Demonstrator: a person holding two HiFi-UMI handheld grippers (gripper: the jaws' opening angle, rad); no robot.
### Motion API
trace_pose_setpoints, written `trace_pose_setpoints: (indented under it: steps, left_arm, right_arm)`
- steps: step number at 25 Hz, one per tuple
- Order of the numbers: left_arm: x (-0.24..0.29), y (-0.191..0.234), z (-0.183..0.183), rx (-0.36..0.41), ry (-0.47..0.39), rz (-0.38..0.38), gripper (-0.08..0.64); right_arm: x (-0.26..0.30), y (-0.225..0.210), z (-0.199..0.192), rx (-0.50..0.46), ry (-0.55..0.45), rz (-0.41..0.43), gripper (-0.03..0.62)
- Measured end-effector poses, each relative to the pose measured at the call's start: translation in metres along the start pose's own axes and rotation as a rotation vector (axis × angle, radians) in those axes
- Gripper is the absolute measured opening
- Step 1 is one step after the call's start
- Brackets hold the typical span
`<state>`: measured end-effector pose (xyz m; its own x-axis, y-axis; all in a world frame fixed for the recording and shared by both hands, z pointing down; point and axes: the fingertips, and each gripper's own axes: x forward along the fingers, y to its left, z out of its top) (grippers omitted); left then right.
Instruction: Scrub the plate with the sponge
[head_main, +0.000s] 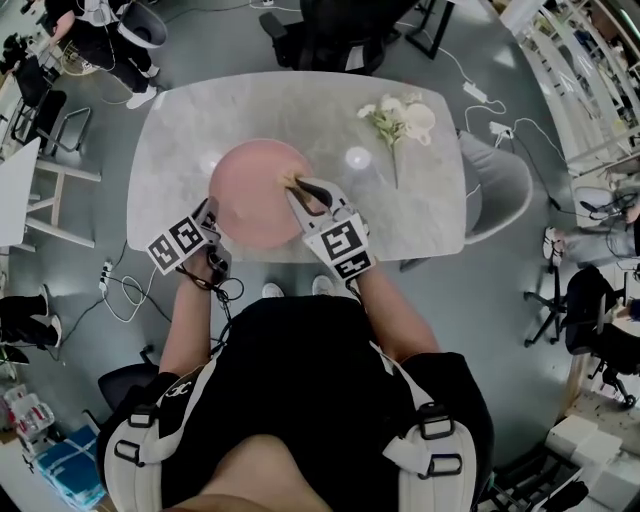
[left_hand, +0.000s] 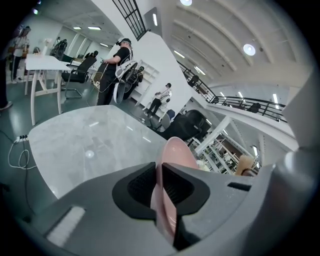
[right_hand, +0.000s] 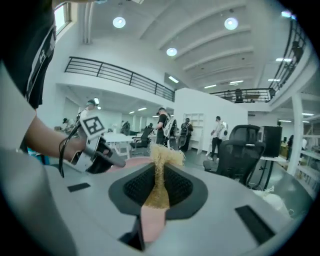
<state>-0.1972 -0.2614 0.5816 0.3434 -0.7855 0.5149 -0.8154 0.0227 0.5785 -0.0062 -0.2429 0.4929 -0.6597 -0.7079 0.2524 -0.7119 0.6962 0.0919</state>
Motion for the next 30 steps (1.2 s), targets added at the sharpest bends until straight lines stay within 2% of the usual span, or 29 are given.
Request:
trace_pose_setpoints:
  steps: [5,8,13,19,24,28,30]
  left_arm:
    - [0.032,0.015,-0.032,-0.043,0.085,0.028,0.038]
    - [0.056,0.027,-0.053,-0.097,0.139,0.042,0.038]
    - [0.085,0.037,-0.086,-0.105,0.208,0.078,0.04]
    - [0.108,0.045,-0.117,-0.071,0.256,0.122,0.038]
    - [0.123,0.071,-0.152,0.047,0.358,0.238,0.017]
    - [0.128,0.072,-0.154,0.122,0.363,0.254,0.017]
    - [0.131,0.071,-0.154,0.12,0.366,0.254,0.017]
  right_arm:
    - [-0.054,-0.047,0.023,0.051,-0.111,-0.197,0.052]
    - [-0.08,-0.066,0.022,0.074,-0.116,-0.289,0.052]
    - [-0.116,-0.08,0.005,0.095,-0.083,-0.384,0.052]
    - [-0.15,-0.084,-0.013,0.113,-0.05,-0.462,0.052]
    - [-0.164,-0.087,-0.02,0.127,-0.038,-0.498,0.052]
    - [-0.167,-0.085,-0.025,0.134,-0.027,-0.504,0.052]
    - [-0.166,-0.083,-0.027,0.137,-0.025,-0.507,0.052]
